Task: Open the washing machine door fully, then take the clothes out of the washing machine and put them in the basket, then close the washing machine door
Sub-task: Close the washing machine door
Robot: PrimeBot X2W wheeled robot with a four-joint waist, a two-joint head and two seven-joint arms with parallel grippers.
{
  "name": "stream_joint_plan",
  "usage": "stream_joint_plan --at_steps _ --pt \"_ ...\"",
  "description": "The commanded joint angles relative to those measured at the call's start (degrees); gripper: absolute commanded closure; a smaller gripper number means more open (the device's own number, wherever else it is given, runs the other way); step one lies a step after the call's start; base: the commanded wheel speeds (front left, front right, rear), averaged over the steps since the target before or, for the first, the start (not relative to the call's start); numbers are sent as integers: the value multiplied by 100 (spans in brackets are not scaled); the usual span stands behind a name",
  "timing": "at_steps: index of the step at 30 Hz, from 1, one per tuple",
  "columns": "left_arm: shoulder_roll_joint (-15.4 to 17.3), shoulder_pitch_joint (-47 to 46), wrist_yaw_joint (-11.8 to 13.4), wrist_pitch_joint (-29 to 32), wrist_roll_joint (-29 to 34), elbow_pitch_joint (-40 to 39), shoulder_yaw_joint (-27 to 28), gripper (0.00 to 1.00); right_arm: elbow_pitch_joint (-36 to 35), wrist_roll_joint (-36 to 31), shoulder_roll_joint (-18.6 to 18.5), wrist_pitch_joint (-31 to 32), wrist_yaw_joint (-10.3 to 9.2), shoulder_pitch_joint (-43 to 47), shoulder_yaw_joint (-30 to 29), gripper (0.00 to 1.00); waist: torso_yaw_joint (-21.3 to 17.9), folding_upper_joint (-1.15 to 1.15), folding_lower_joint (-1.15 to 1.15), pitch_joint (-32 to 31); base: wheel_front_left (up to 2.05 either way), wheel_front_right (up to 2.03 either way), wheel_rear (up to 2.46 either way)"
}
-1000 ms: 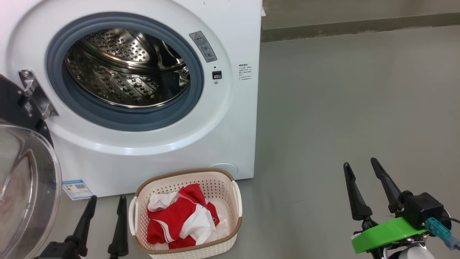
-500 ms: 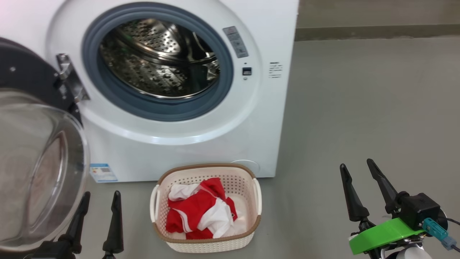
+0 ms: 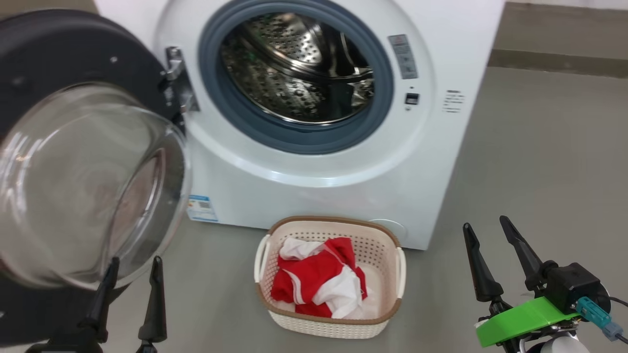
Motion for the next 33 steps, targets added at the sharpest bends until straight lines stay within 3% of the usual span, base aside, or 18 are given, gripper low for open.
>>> stream_joint_plan --at_steps 1,18,33 --pt "39 -46 43 -69 89 -190 218 0 -161 50 -47 -37 35 -84 160 0 342 0 0 -37 0 0 0" --pt "35 -22 119 -69 242 -459 299 0 -270 78 5 -37 35 -51 236 0 1377 0 0 -50 0 0 0" --pt "32 128 254 -69 160 -635 327 0 -212 64 3 -37 35 -137 429 0 1552 0 0 1 0 0 0"
